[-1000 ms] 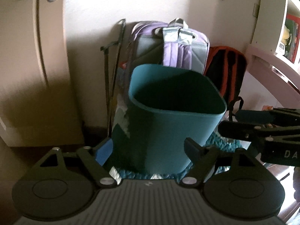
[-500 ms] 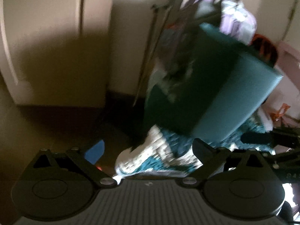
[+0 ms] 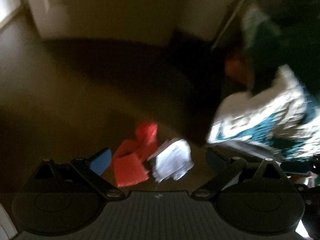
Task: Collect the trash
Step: 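Lower both tools back toward the red mesh and tissues on the floor, then grasp the red foam mesh sleeve with the left tool while the right tool grasps the white tissue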
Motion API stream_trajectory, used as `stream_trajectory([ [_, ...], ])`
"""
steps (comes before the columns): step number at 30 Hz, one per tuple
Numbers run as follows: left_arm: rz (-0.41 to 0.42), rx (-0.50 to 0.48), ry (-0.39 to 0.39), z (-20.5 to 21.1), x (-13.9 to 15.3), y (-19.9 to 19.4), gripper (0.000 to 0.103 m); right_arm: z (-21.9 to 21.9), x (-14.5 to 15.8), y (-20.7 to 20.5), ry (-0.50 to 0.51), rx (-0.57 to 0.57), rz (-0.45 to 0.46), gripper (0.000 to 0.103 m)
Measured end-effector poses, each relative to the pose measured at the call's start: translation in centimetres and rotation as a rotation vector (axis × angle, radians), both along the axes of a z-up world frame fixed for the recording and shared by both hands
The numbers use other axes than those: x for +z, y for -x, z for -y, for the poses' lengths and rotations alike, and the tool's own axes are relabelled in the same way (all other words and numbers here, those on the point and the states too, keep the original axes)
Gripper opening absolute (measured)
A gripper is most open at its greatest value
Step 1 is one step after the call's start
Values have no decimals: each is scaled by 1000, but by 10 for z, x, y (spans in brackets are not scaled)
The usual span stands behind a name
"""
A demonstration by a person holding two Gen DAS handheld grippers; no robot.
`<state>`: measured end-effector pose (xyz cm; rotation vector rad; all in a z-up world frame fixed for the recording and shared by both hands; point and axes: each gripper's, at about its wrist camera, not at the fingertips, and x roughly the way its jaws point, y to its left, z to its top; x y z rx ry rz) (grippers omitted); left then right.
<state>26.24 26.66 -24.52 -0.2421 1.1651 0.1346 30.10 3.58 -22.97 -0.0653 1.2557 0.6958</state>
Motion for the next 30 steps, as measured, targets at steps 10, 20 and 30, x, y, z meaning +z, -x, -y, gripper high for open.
stream_trajectory([
  [10,-182,75,-25,-33,-136,-2,101,-69,-121,-28,130,-135,-201,55],
  [20,-156,164,13,-36,-212,-7,101,-97,-212,-66,123,-413,-376,55],
  [30,-141,249,26,-34,-246,-5,99,-119,-258,-91,148,-498,-433,54],
])
